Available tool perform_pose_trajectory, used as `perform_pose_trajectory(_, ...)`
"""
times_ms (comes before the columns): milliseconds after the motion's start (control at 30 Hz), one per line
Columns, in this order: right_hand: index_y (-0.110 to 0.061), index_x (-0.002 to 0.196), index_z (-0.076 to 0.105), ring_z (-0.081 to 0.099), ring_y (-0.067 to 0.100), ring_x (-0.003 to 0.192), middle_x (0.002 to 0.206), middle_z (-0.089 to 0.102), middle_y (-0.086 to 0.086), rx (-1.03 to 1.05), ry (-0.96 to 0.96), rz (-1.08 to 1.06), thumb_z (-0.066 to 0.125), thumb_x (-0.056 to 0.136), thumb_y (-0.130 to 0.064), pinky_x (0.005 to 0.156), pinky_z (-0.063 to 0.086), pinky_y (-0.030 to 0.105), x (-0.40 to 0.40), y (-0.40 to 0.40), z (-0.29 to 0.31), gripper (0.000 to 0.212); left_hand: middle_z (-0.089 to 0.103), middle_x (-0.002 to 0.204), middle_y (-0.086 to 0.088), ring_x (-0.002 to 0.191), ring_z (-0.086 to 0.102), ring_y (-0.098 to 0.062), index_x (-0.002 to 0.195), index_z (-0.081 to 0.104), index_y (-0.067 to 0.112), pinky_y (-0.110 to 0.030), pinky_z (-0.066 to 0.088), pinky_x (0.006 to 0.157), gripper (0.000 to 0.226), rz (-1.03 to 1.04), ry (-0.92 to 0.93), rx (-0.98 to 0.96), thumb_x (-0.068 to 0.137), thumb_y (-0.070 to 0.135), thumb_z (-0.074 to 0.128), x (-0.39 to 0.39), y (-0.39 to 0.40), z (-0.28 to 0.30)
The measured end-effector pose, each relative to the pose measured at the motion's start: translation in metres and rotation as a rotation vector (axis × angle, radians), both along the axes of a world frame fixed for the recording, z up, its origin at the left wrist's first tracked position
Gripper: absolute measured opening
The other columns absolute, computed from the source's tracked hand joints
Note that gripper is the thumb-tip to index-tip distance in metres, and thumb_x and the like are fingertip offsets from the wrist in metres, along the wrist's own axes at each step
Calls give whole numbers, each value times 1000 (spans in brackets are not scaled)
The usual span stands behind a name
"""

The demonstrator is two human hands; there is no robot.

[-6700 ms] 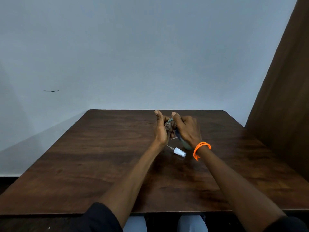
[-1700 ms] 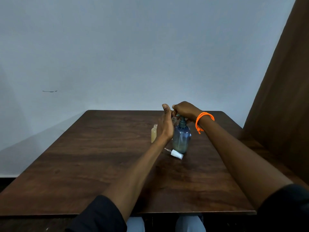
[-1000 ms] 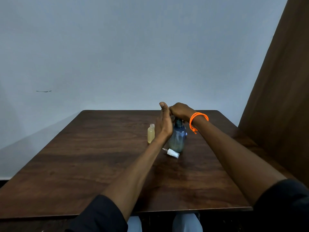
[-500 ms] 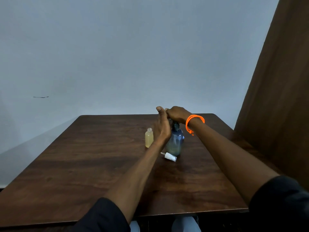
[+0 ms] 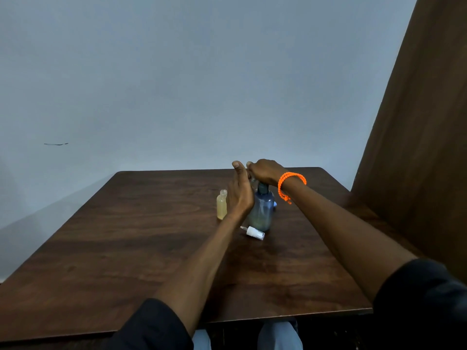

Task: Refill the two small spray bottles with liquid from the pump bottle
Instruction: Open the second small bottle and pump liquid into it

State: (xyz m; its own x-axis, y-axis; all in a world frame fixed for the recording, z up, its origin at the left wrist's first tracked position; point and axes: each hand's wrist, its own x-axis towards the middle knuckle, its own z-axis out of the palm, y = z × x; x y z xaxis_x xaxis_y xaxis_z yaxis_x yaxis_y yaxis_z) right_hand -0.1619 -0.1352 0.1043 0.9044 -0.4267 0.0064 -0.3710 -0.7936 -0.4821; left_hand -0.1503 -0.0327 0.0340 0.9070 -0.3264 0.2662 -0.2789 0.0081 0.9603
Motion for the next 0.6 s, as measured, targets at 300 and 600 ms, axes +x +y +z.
perform_pose_trajectory(300,-18,78,58,58,29,97,102,65,11,-94,12,6,31,109,-40,88,45,41,1,-1,-4,47,57,68,2,69,55,-18,80,61,10,-40,43,75,91,2,18,31,102,71,-3,-4,4,7)
perform_pose_trajectory(600,-21,77,58,57,28,99,106,67,10,-101,7,-1,29,109,-43,93,44,43,2,-3,-6,49,72,85,-5,89,67,-31,95,70,8,-46,49,90,123,0,24,12,74,100,-10,-7,3,7)
